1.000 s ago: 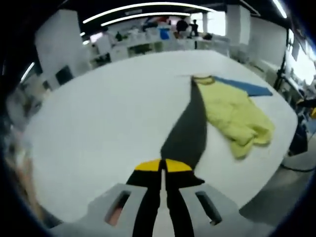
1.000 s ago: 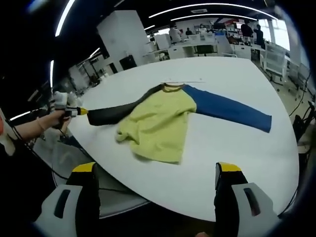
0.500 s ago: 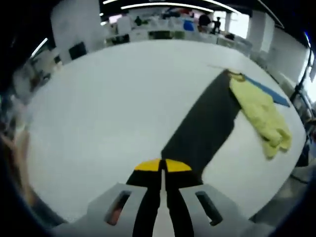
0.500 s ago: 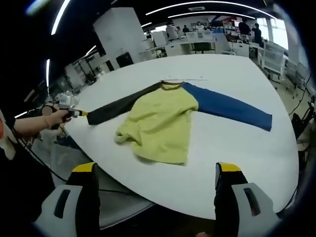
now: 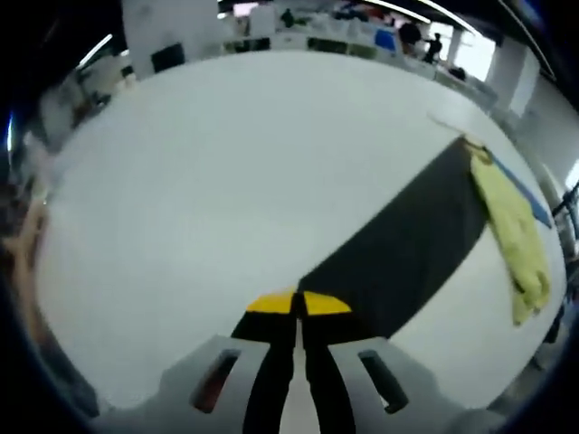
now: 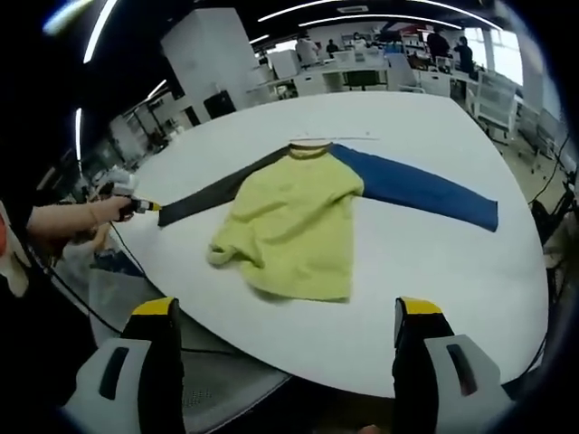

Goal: Fold the garment on the visible template until the final outline fits inside the template.

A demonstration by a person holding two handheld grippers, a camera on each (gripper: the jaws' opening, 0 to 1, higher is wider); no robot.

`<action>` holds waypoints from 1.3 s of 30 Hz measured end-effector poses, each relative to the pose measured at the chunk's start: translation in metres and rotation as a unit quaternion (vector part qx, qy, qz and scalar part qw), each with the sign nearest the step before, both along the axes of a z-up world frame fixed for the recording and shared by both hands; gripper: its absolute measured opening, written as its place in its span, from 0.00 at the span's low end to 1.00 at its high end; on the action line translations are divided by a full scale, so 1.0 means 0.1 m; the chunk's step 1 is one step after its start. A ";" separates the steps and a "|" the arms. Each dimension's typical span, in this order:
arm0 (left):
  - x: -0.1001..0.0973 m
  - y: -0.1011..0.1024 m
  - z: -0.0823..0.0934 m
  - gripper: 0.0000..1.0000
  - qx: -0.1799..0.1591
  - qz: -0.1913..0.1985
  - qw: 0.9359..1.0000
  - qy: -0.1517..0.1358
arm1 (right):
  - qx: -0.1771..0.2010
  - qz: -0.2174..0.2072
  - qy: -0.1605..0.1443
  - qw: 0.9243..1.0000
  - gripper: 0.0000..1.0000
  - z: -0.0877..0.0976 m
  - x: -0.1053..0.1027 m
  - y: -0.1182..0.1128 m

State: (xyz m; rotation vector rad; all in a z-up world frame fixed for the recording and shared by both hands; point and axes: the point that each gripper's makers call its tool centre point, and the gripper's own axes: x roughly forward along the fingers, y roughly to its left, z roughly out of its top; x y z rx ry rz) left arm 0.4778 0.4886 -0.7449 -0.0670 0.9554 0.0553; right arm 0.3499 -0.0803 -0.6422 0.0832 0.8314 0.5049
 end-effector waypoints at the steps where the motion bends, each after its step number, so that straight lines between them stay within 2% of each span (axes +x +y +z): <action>1: 0.03 0.02 -0.01 0.00 0.000 0.004 1.000 0.001 | -0.001 -0.001 0.001 1.000 0.98 -0.01 0.00 0.00; 5: 0.09 0.09 -0.06 0.00 0.000 0.019 1.000 0.010 | -0.003 -0.006 0.007 1.000 0.98 -0.04 0.00 0.01; 8: 0.13 0.13 -0.10 0.00 -0.004 0.046 0.999 0.018 | -0.006 -0.009 0.010 1.000 0.98 -0.07 0.00 0.01; 12: 0.18 0.15 -0.15 0.00 0.000 0.054 0.998 0.027 | -0.006 -0.016 0.012 1.000 0.98 -0.07 -0.01 0.00; 13: 0.22 0.17 -0.12 0.00 0.001 0.060 0.998 0.018 | -0.007 -0.017 0.012 1.000 0.98 -0.08 -0.02 0.00; 15: 0.26 0.18 -0.12 0.00 0.004 0.053 0.998 0.021 | -0.009 -0.020 0.014 1.000 0.98 -0.08 -0.03 -0.01; 18: 0.36 0.28 -0.18 0.00 0.007 0.050 0.999 0.019 | -0.013 -0.026 0.012 1.000 0.98 -0.09 -0.04 -0.04; 24: 0.58 0.52 -0.31 0.00 0.013 0.071 0.997 0.020 | -0.014 -0.029 0.017 0.999 0.98 -0.13 -0.05 -0.02; 30: 0.70 0.59 -0.36 0.00 0.016 0.077 0.997 0.018 | -0.014 -0.032 0.020 0.999 0.98 -0.15 -0.03 -0.01; 39: 0.81 0.68 -0.41 0.00 0.004 0.092 0.996 0.013 | -0.012 -0.039 0.019 0.999 0.98 -0.17 0.01 -0.01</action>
